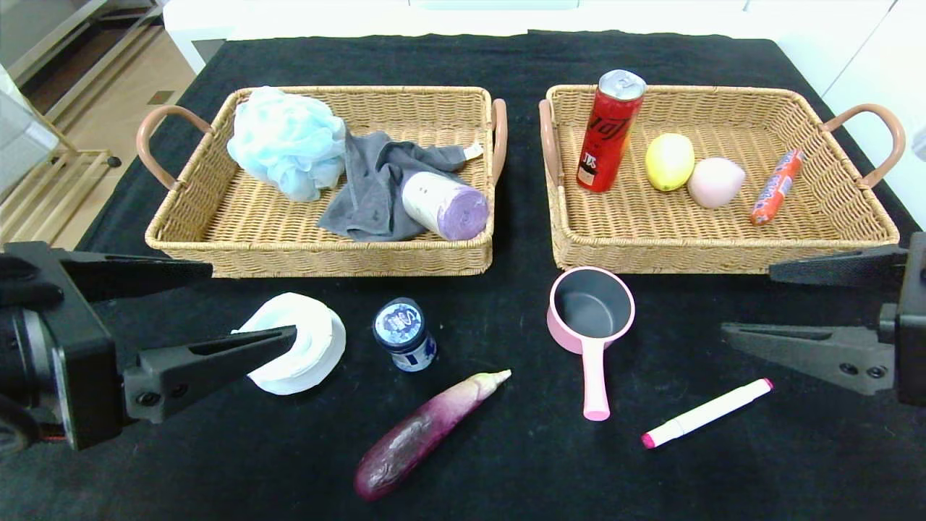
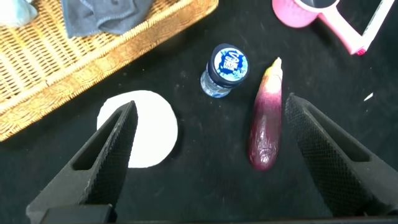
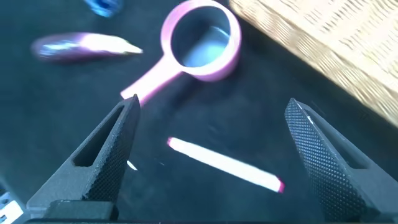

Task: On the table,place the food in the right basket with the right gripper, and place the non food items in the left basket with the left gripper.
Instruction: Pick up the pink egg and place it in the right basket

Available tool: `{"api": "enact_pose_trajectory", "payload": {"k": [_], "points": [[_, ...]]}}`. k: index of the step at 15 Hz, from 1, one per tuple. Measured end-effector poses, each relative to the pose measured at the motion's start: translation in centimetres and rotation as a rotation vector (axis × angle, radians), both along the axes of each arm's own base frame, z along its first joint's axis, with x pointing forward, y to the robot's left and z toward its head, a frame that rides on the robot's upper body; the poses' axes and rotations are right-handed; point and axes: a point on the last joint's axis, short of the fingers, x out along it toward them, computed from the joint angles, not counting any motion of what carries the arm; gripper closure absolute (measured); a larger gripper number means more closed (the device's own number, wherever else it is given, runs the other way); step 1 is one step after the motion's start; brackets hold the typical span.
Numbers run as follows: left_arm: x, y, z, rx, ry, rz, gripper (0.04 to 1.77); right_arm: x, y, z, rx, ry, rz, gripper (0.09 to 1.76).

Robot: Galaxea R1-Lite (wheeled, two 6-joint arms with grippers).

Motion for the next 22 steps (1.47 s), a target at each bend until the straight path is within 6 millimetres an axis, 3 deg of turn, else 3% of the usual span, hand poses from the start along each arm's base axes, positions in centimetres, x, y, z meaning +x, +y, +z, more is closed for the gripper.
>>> {"api": "enact_pose_trajectory", "payload": {"k": [6,14,22], "points": [[-0.3,0.2,0.5,-0.015,-0.018,0.001,0.09,1.4,4.9,-0.9,0.0,-0.047,0.119,0.14],[-0.7,0.4,1.0,-0.032,-0.037,0.003,0.09,3.9,13.0,-4.0,0.045,-0.11,0.246,0.14],[-1.2,0.6,1.3,-0.043,-0.056,-0.007,0.09,5.1,17.7,-7.3,0.052,-0.139,0.268,0.14]]}}
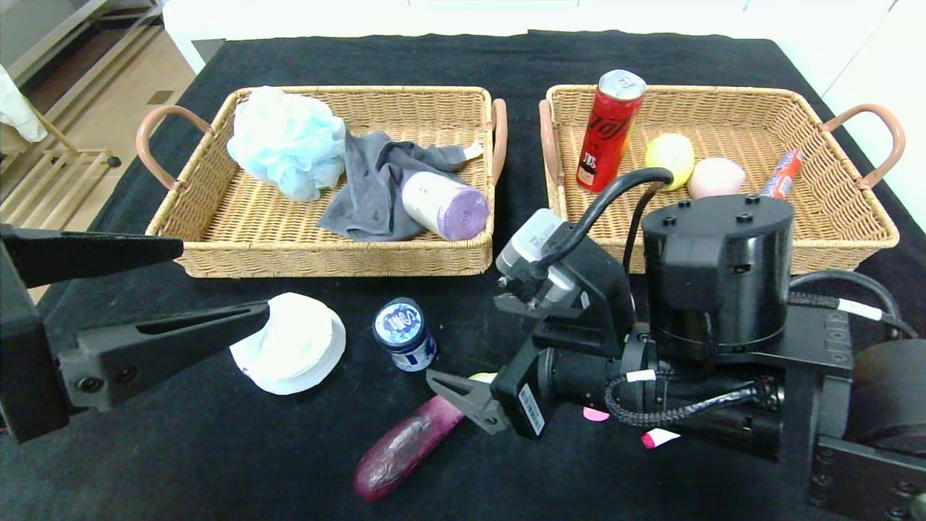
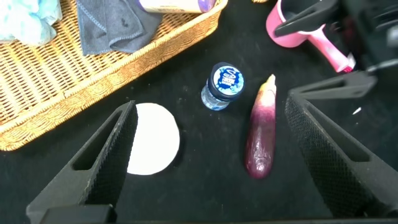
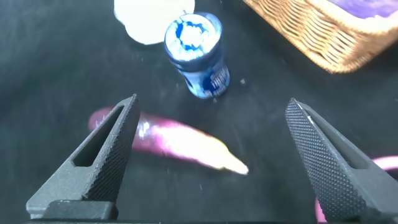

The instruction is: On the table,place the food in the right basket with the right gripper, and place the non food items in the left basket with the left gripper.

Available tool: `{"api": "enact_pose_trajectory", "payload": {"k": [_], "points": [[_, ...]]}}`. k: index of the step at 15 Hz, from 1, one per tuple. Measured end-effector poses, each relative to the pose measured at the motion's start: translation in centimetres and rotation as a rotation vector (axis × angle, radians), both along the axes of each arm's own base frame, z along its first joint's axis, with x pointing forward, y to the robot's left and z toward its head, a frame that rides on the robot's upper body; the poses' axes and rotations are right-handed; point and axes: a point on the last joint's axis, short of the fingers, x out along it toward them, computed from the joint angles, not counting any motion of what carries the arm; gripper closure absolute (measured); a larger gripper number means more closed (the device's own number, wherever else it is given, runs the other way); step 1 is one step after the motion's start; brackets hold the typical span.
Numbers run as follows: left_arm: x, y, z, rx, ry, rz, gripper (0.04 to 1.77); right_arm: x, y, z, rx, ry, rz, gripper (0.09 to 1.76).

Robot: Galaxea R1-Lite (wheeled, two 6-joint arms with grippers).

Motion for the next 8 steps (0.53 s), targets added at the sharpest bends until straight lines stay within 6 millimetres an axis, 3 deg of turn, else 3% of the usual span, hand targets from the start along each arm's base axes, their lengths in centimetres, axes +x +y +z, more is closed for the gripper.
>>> {"api": "enact_pose_trajectory", "payload": {"k": [8], "points": [[-0.2,0.1,0.1,-0.011,-0.002,-0.02,0.09,1.0,3.2,-2.5,-0.02,-0.016,-0.012,0.14]]}}
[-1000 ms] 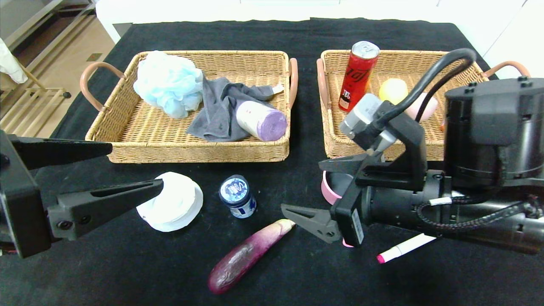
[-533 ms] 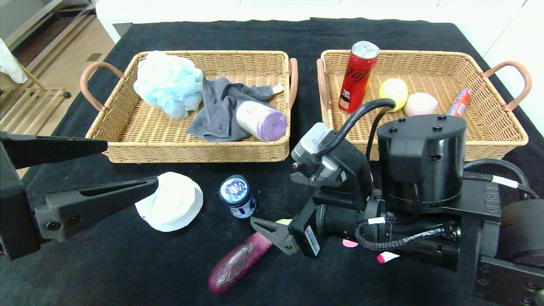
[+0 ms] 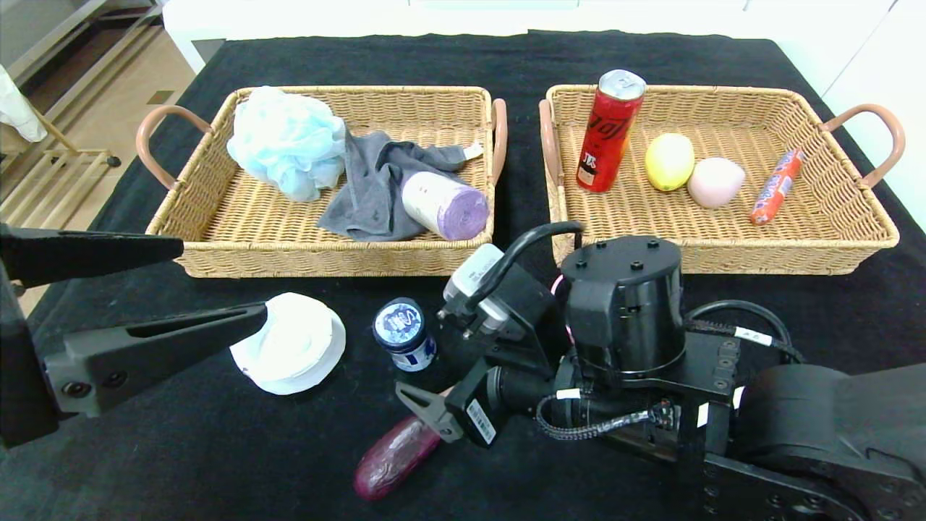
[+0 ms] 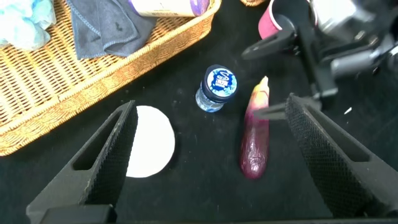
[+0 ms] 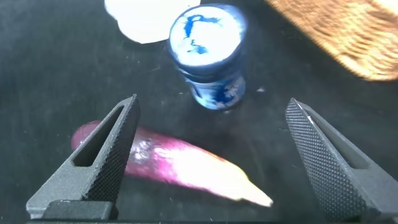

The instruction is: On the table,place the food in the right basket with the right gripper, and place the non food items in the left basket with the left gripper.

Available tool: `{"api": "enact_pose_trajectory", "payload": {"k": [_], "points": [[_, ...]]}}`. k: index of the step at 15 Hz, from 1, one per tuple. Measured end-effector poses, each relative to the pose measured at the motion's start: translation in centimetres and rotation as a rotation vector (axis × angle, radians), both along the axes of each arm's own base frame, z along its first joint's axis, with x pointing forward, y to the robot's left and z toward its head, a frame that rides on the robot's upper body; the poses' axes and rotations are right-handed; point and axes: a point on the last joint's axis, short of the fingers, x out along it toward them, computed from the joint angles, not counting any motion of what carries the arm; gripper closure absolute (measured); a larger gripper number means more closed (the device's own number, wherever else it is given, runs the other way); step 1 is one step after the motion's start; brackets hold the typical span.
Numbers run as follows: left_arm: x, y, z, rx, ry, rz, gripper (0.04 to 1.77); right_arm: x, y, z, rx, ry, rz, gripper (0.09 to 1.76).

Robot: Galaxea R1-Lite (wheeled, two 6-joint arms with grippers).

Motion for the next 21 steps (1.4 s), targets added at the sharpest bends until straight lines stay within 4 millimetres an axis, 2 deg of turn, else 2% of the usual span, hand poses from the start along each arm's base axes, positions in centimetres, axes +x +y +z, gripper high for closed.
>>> {"api": "enact_pose_trajectory", "payload": {"k": [5,9,14,21], "points": [[-0.2,0.1,0.1,-0.004,-0.007,0.001,0.09,1.2,1.5,-0.7,0.07,-0.055,0.001,0.14],[-0.2,0.1,0.1,-0.004,-0.006,0.001,0.09,2.0,2.6,-2.6,0.057,-0.067,0.011,0.14],[-0.1,0.1,0.1,-0.003,-0.006,0.0,0.09,2.8,3.9,-3.8,0.063,-0.105,0.022,0.14],[-0.2,0.2,0.2,-0.008,-0.012,0.002,0.09,3.5,4.8,-4.2,0.074,-0.147,0.021,0.14]]}}
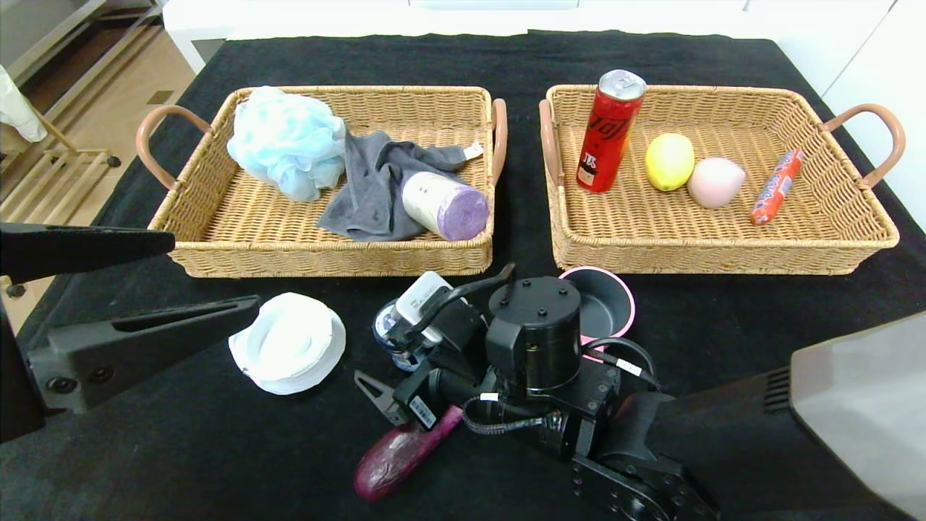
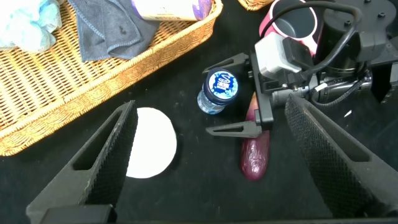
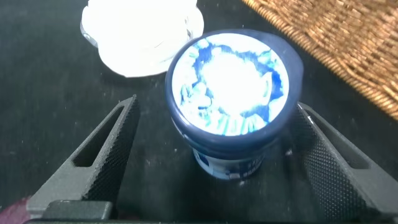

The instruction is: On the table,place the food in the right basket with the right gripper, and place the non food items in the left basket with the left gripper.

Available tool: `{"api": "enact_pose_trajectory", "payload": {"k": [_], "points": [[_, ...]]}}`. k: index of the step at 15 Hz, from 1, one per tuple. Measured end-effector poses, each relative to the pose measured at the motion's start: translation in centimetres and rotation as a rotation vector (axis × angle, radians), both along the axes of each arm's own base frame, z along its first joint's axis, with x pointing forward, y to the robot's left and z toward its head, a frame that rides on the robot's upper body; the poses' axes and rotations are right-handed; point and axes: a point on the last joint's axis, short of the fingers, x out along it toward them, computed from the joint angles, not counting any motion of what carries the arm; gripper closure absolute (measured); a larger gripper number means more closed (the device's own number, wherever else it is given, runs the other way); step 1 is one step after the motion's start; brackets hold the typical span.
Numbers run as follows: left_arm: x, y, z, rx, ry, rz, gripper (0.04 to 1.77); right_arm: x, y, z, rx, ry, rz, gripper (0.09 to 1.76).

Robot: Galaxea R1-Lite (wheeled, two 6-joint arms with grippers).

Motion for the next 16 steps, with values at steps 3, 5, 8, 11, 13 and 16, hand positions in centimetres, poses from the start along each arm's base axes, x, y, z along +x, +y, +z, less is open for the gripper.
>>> {"api": "enact_pose_trajectory", "payload": {"k": [3,5,8,11,13,16], "points": [[-0.01,0.0,0.01,0.0,-0.001,0.0,0.09,0.02,0.1,-0.08,0.006,-0.006,0.001,0.6],[0.0,0.01,0.01,0.0,-0.001,0.001,0.09,-0.04,0.16,-0.14,0.005,-0.005,0.002,0.87],[0.01,0.02,0.0,0.001,0.0,0.001,0.09,-0.07,0.15,-0.25,0.004,-0.003,0.002,1.03],[0.01,0.01,-0.03,0.001,0.0,0.0,0.09,-0.08,0.14,-0.29,0.004,-0.003,0.001,1.03],[0.01,0.02,-0.03,0.0,0.001,0.001,0.09,-0.08,0.13,-0.3,0.004,-0.002,0.001,1.03],[0.06,0.02,-0.05,-0.005,0.006,0.005,0.09,-0.16,0.04,0.02,0.027,-0.016,0.007,1.03]]}}
